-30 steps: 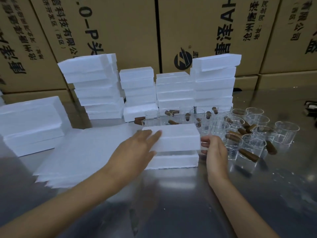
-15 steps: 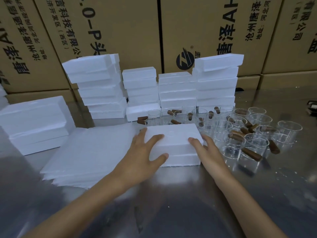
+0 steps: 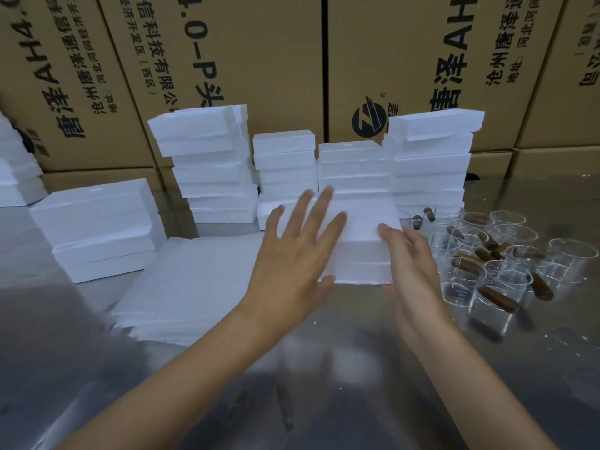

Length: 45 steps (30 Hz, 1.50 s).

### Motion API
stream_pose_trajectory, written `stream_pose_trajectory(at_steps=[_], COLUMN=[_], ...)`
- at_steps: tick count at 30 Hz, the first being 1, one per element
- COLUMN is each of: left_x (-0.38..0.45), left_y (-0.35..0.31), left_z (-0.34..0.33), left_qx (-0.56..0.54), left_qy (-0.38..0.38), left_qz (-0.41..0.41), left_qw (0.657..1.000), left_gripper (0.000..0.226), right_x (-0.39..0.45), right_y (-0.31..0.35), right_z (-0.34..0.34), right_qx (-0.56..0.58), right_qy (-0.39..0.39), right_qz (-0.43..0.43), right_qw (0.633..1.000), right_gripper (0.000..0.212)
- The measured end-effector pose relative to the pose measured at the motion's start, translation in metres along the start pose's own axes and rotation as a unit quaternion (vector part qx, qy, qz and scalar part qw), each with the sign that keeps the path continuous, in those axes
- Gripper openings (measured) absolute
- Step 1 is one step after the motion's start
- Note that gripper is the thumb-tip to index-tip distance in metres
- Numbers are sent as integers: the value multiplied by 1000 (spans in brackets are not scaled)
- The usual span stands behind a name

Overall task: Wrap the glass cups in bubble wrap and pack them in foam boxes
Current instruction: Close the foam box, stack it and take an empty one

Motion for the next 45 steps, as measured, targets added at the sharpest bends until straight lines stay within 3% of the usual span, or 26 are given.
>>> stream_pose_trajectory(at_steps=[4, 11, 14, 19, 24, 30, 35, 45], left_x=[1, -18, -23, -45, -94, -133, -123, -92], left_y=[10, 57, 70, 137, 232, 279, 300, 360], left_z=[13, 26, 32, 39, 14, -44, -69, -106], left_qx=[47, 94, 121, 121, 96, 81, 100, 92], left_qy=[-10, 20, -6, -29, 36, 143, 208, 242], left_qz=[-9, 9, 27, 148, 269, 300, 275, 270], left_qw=[999, 995, 992, 981, 958, 940, 933, 928], left_gripper=[94, 104, 101, 95, 91, 72, 81, 74], right_x=[-4, -11, -15, -15, 5, 20, 24, 33], right_y=[18, 9, 7, 1, -26, -48, -55, -64], right_z=[-38, -87, -112, -117, -61, -11, -5, -10], right_qx=[-2, 18, 42, -24, -76, -124, -127, -134], right_qy=[37, 69, 106, 139, 44, -37, -44, -28], right_qz=[11, -39, -58, -51, -71, -93, -95, -87], right_qw=[999, 997, 992, 989, 994, 987, 986, 987], right_gripper=[57, 50, 46, 61, 41, 30, 25, 13])
Point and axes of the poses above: each hand's wrist, its own x-axis towards the middle knuckle, its own z-axis out of the back of the hand, y = z × x, the point moved 6 cm from there along x, towards the middle knuckle, and after that the axes turned 8 degrees about y, right-handed, at the moved point
